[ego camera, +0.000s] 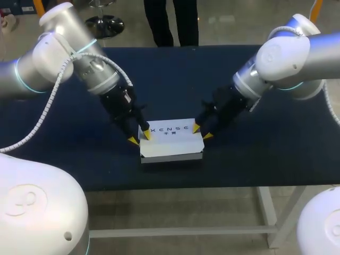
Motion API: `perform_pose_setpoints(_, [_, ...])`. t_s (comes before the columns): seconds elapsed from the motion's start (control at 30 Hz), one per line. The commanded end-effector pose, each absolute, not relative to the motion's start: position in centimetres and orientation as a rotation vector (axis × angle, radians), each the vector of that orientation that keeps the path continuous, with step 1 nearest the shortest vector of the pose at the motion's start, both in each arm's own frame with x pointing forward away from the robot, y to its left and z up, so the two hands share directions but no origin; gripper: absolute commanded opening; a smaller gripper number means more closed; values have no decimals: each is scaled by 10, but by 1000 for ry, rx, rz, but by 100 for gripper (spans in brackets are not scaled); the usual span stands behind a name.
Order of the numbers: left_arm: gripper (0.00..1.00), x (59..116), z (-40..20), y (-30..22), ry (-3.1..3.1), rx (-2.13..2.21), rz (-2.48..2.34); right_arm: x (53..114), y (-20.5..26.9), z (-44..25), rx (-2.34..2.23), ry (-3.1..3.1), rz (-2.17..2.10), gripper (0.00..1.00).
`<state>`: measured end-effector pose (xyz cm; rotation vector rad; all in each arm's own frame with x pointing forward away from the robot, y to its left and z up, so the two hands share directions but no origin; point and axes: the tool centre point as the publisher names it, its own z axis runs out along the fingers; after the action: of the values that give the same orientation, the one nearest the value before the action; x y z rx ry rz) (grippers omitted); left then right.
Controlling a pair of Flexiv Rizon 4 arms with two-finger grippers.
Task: Assemble the packaging by folding the flat box into shape, placing the metal phone stand inside, and closing the box properly
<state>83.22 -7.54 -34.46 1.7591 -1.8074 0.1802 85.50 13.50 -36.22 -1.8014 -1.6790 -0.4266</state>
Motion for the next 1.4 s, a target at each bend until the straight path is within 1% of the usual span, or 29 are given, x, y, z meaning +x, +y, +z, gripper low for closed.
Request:
perform_pose_setpoints(0.03, [42,834,-341,-78,-1810,1755,164,857,136,-358,-1788,-1678,-413,44])
perform_pose_setpoints(0.17, [41,835,-339,-79,-1804,1749,148,858,135,-357,-1774,-1670,-403,44])
perform_pose_setpoints(0.57, [42,839,-337,-81,-1766,1724,118,861,132,-352,-1738,-1647,-370,44])
perform_pose_setpoints(0.97, [38,840,-332,-80,-1741,1714,81,860,134,-347,-1722,-1642,-343,44])
perform_pose_setpoints(1.4, [38,838,-326,-79,-1719,1702,42,855,138,-343,-1704,-1637,-323,45])
